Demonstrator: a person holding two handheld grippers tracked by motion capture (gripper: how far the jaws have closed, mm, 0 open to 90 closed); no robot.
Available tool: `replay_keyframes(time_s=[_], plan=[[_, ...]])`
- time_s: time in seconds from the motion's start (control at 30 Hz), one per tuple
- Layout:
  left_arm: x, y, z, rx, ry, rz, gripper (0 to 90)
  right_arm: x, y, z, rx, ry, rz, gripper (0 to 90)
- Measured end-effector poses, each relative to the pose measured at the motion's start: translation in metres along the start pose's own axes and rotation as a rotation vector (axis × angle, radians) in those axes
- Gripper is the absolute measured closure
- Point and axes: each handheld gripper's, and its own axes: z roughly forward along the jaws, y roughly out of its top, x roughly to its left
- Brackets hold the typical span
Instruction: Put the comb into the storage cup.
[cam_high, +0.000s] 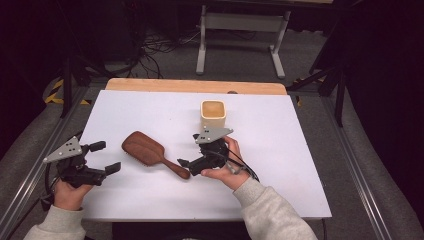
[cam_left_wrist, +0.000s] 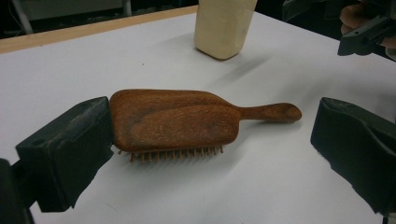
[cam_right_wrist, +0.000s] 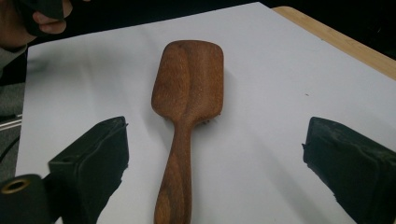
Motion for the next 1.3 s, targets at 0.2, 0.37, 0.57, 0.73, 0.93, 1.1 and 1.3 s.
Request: replay_keyframes(time_s=[0.2,0.37,0.57,0.73,0.93,1.1,1.3], plan=[[0.0,-0.001,-0.001,-0.011,0.0,0.002,0.7,0.002,0.007,0.012,0.057,0.008,-0.034,10.3],[0.0,-0.001,-0.003,-0.015,0.001,0.008,0.8,0.003,0.011,0.022,0.117,0.01,-0.039,12.4],[0.001,-0.001,-0.002,-0.011,0.0,0.019,0.8,0.004,0.013,0.035,0.213,0.009,-0.038,15.3],[0.001,-0.001,-0.002,-0.018,0.001,0.01,0.7,0.007,0.011,0.048,0.284,0.026,-0.009,19.6],[0.002,-0.001,0.0,-0.016,-0.003,0.011,0.8,0.011,0.007,0.065,0.366,0.036,0.018,29.1],[0.003,-0.001,0.0,-0.015,-0.007,0.01,0.8,0.016,0.008,0.078,0.414,0.039,0.014,34.0],[0.003,-0.002,0.001,-0.013,-0.008,0.008,0.8,0.019,0.011,0.096,0.482,0.016,-0.008,44.5]])
